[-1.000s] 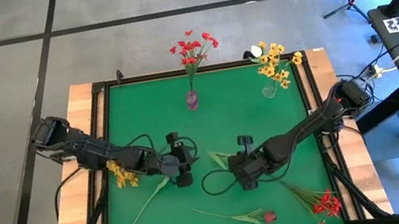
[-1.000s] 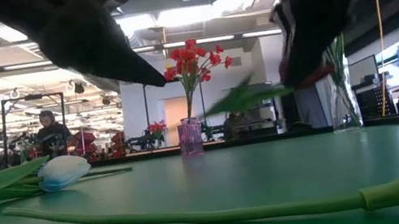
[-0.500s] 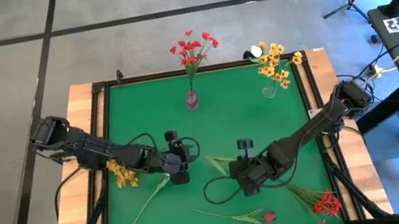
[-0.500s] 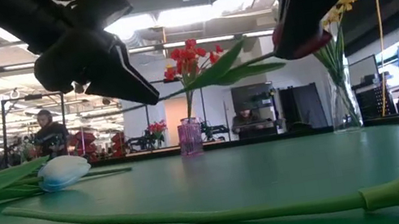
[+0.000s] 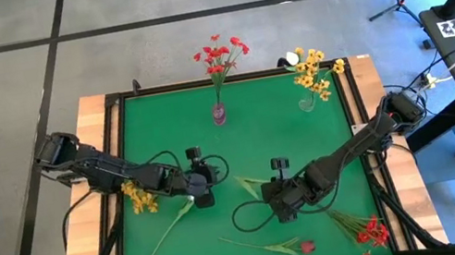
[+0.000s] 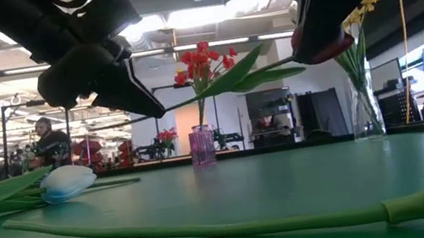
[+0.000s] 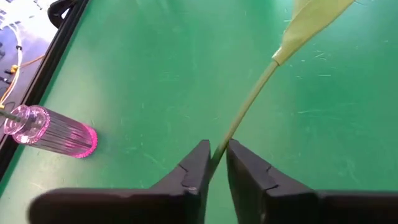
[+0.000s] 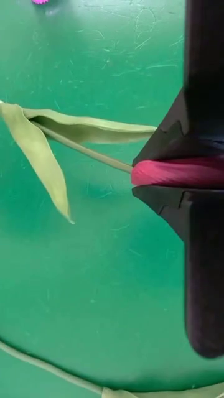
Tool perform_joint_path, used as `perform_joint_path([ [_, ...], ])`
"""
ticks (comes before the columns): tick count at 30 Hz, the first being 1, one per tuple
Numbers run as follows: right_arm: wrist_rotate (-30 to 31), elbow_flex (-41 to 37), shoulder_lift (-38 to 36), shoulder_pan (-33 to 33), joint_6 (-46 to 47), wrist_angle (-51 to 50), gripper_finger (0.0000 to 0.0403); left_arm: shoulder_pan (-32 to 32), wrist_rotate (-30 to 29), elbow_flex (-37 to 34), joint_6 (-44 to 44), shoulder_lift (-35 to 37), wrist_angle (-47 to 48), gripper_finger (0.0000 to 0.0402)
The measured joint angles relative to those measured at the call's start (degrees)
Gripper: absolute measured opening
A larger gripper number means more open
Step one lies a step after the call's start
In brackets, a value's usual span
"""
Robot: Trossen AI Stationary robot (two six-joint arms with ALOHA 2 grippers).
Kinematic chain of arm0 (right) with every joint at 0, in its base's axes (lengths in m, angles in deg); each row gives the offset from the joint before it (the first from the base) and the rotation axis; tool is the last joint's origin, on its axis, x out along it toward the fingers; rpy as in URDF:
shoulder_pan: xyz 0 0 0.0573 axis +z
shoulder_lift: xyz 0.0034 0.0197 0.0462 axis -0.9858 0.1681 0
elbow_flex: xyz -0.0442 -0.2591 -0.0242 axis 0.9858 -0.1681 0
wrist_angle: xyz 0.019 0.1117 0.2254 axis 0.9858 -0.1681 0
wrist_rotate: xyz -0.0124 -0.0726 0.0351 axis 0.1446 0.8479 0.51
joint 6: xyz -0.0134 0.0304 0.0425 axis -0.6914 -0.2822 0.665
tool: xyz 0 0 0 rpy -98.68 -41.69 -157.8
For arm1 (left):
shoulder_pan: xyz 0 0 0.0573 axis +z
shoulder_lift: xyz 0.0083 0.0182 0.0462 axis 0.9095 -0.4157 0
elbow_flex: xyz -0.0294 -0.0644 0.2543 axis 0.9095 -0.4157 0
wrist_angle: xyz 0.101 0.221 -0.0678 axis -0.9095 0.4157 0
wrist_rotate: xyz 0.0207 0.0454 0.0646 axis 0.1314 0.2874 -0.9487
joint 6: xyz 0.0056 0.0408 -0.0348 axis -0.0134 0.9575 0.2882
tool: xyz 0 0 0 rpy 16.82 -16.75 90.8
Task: Sort flowers into vase by color
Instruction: Put the top red flower into the pink vase
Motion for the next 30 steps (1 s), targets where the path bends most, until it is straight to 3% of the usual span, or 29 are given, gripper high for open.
perform_joint_path([
  [6, 0.0, 0.0, 0.0, 0.0, 0.0, -0.1, 0.0037, 0.0, 1.3, 0.0, -0.1, 0.0, 0.2, 0.0003],
  [19, 0.0, 0.0, 0.0, 0.0, 0.0, 0.0, 0.0037, 0.0, 0.8, 0.0, -1.4, 0.0, 0.7, 0.0001],
  [23, 0.0, 0.0, 0.0, 0.0, 0.0, 0.0, 0.0037, -0.8, 0.7, 0.0, 2.4, 0.0, 0.9, 0.0017],
  [30, 0.0, 0.0, 0.0, 0.0, 0.0, 0.0, 0.0037, -1.4, 0.8, 0.0, 2.5, 0.0, 1.4, 0.008],
])
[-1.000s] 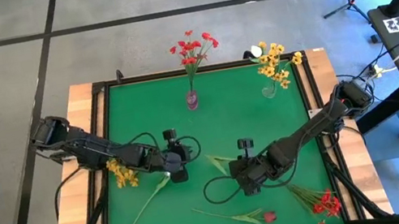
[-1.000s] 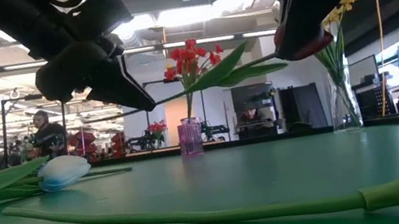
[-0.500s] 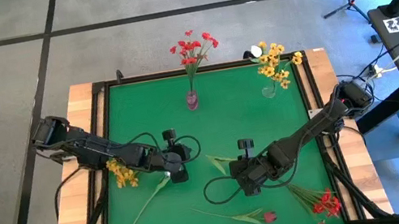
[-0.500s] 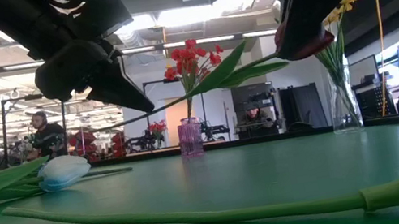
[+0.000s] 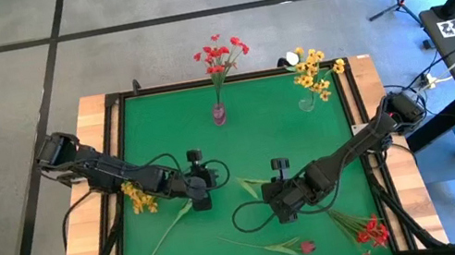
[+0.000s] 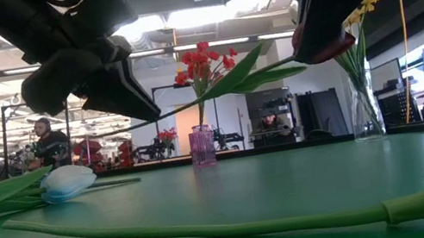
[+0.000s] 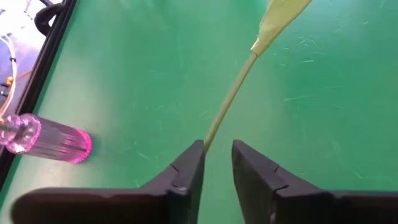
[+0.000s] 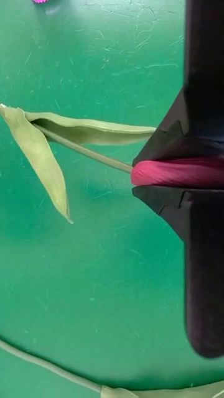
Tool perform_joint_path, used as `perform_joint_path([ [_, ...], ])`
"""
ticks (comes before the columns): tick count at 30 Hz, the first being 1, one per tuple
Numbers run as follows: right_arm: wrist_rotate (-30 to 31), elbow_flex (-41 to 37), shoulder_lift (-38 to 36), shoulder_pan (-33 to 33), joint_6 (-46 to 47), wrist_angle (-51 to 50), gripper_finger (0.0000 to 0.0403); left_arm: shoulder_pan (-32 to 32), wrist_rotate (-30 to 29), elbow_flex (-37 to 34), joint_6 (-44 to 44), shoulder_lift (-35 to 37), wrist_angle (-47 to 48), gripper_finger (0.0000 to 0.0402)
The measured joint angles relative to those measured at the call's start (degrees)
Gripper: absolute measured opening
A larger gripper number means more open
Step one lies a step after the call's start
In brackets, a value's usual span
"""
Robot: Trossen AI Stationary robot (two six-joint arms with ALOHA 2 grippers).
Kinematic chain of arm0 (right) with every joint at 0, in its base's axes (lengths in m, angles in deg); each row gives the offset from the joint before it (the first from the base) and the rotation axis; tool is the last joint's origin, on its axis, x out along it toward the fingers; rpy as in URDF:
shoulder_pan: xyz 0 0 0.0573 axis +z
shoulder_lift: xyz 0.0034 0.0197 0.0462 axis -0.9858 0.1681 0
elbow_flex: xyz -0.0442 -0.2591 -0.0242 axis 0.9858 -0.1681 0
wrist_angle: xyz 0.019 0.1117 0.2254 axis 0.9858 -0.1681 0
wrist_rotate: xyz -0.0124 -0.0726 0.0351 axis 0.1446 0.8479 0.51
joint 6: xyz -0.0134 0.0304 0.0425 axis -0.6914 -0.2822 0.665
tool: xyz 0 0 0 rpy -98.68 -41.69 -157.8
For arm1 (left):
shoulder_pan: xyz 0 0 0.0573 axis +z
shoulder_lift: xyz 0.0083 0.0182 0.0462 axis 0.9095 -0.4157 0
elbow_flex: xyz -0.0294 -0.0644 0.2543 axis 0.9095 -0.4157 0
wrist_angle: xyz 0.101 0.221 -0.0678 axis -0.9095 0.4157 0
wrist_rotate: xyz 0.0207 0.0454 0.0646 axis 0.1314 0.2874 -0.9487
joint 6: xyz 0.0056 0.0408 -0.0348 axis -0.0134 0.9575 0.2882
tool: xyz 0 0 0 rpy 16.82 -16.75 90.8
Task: Sort flowers into vase by color
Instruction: Put the top red flower into the pink vase
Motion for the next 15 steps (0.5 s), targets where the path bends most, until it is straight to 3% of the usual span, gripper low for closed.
perform_joint_path([
  [6, 0.0, 0.0, 0.0, 0.0, 0.0, 0.0, 0.0037, 1.8, -0.1, 0.0, -0.9, -0.2, 1.5, 0.0119],
  [15, 0.0, 0.0, 0.0, 0.0, 0.0, 0.0, 0.0037, 4.9, -0.1, 0.0, -1.1, -4.4, 0.8, 0.0127],
])
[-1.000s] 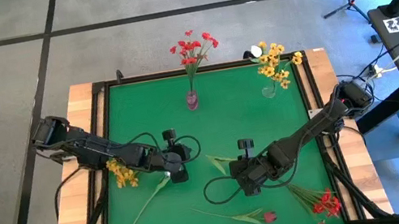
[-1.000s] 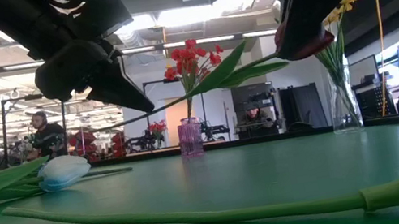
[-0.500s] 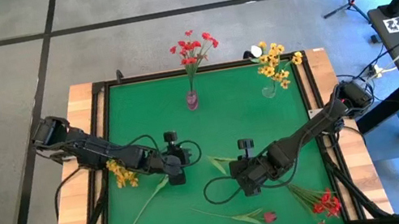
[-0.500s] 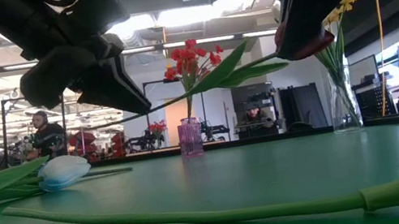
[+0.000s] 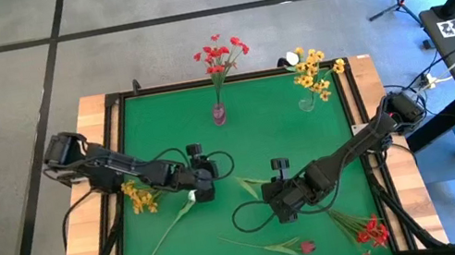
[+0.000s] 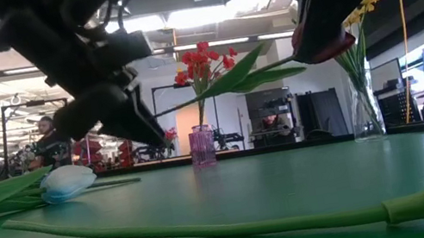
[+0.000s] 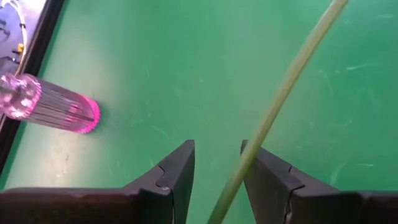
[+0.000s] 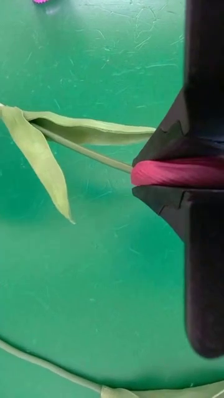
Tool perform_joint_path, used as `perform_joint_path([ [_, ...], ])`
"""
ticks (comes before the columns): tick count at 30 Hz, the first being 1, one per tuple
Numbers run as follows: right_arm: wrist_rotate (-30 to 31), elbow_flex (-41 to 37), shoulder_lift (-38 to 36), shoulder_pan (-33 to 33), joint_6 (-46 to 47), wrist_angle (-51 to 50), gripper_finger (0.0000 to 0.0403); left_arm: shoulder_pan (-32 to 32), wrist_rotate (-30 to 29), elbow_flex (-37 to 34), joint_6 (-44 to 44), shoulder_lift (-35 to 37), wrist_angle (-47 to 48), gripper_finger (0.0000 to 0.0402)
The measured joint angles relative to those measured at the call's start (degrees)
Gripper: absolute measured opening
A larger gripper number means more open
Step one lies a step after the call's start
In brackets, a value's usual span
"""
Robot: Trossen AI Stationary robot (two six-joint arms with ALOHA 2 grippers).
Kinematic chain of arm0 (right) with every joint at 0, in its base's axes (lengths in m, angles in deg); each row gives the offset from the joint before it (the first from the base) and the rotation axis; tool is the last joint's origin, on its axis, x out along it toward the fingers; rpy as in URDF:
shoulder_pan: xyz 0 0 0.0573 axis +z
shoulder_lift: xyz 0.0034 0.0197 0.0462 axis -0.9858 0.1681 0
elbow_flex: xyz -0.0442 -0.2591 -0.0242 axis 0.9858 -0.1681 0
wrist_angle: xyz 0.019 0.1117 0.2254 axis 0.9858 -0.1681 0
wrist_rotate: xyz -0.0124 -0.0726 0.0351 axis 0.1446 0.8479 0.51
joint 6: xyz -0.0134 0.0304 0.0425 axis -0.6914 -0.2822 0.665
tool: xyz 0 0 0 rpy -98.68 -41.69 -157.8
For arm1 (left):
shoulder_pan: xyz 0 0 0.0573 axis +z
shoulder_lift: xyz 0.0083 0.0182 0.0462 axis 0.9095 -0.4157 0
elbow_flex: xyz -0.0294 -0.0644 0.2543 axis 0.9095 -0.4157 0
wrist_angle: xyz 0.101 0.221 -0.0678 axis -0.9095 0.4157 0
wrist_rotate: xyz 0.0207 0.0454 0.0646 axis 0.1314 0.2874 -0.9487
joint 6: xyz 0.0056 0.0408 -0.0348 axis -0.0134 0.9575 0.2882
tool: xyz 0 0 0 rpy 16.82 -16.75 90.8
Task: Sort flowers into vase by color
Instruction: Put the top red flower into the pink vase
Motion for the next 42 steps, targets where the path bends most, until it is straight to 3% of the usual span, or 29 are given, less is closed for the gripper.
perform_joint_path([
  [4, -0.1, 0.0, 0.0, 0.0, 0.0, 0.0, 0.0037, 0.0, 0.0, 0.0, 0.0, -0.8, 0.0, 0.0112],
  [13, -0.4, 0.0, 0.0, 0.0, 0.0, 0.0, 0.0037, -1.7, -2.3, 0.0, 0.0, -0.8, -0.2, 0.0006],
  [23, -0.3, 0.0, -0.1, 0.0, 0.0, -0.2, 0.0045, -2.8, -7.2, 0.0, -3.0, -0.8, -0.3, 0.0001],
  [34, 1.1, 6.5, -1.9, 0.5, 4.5, -11.4, 0.015, -2.8, -7.5, 0.0, -4.7, -0.8, -0.7, 0.0],
  [42, 6.4, 13.4, -2.2, 3.1, 3.1, -13.8, 0.0189, -2.8, -7.5, 0.0, -5.2, -0.8, -1.5, 0.0],
])
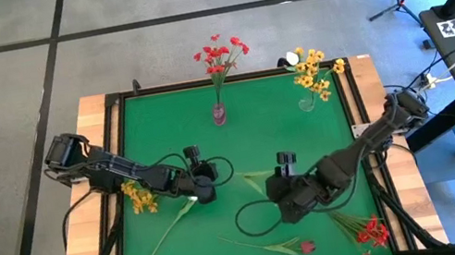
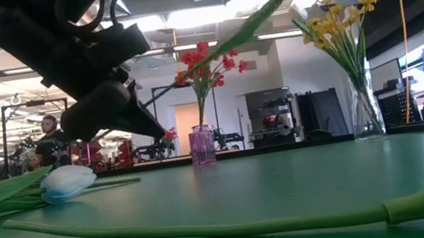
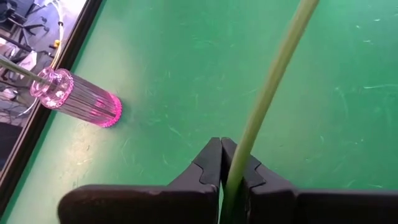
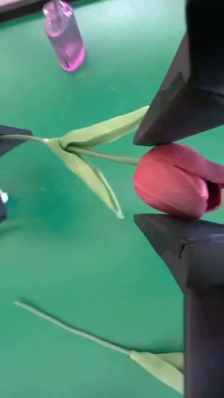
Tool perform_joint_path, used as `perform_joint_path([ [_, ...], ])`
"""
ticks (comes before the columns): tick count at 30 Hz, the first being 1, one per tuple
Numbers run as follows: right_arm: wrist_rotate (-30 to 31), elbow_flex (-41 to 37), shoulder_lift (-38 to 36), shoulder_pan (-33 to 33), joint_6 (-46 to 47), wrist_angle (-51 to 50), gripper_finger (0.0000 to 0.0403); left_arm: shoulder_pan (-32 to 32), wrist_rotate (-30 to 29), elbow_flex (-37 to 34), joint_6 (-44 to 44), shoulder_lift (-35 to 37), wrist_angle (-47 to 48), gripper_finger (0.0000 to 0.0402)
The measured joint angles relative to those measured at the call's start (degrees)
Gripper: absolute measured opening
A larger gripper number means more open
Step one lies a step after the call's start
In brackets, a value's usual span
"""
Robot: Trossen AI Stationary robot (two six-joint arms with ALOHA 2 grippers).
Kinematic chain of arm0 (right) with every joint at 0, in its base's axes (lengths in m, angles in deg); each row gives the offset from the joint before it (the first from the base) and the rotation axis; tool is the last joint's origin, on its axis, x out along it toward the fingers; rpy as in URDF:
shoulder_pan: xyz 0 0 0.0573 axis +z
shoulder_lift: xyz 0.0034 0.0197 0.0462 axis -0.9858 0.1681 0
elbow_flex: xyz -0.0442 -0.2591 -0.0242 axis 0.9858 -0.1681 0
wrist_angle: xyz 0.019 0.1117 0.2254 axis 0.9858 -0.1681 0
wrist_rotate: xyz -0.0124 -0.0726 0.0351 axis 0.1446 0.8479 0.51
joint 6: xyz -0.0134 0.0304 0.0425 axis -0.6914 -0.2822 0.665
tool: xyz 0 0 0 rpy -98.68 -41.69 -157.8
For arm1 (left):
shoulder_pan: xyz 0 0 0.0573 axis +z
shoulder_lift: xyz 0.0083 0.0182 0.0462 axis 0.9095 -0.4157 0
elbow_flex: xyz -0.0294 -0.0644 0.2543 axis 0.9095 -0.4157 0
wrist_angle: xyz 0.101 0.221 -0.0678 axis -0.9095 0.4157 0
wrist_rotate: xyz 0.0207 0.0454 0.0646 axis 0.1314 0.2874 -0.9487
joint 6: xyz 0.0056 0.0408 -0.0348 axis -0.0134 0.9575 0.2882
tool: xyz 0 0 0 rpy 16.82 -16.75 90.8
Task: Sort flowers into vase by color
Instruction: Put the top red flower into the pink vase
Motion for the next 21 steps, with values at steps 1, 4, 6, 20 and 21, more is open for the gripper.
perform_joint_path([
  [1, 0.6, 0.5, 0.0, 0.2, -0.2, 0.0, 0.0192, 0.0, 0.0, 0.0, -0.4, 0.0, 0.0, 0.0],
  [4, 2.0, 1.8, 0.0, 0.8, -0.3, -1.0, 0.02, 0.0, 0.0, 0.0, -0.6, 0.0, -0.4, 0.0],
  [6, 2.5, 2.4, 0.0, 1.2, -0.3, -1.8, 0.0205, 0.0, 0.0, 0.0, -0.6, 0.0, -0.8, 0.0],
  [20, 19.8, 3.5, -4.3, 6.5, 1.1, -1.9, 0.0215, 0.0, 0.2, 0.0, -0.8, 0.3, -5.3, 0.0],
  [21, 23.0, 3.5, -4.9, 7.9, 1.7, -1.9, 0.0215, 0.0, 0.2, 0.0, -0.8, 0.4, -6.4, 0.0],
])
